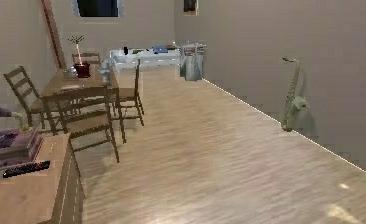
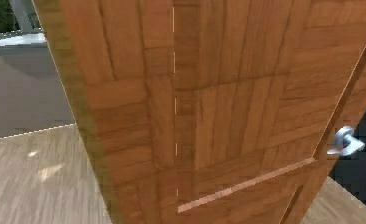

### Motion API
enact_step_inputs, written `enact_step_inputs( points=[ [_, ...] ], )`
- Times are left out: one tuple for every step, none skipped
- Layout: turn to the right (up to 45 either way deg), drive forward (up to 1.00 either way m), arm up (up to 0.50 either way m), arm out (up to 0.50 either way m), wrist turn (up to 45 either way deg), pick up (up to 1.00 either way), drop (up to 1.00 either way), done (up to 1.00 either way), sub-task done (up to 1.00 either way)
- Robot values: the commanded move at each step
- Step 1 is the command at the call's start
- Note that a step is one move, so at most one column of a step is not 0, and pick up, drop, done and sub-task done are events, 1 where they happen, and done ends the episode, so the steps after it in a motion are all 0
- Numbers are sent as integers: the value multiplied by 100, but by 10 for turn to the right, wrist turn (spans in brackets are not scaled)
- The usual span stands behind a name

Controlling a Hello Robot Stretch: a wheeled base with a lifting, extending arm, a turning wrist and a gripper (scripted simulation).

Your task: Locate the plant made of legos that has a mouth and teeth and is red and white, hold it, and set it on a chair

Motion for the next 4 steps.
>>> enact_step_inputs(
  points=[
    [0, 100, 0, 0, 0, 0, 0, 0, 0],
    [0, 100, 0, 0, 0, 0, 0, 0, 0],
    [60, 0, 0, 0, 0, 0, 0, 0, 0],
    [0, 60, 0, 0, 0, 0, 0, 0, 0]
  ],
)
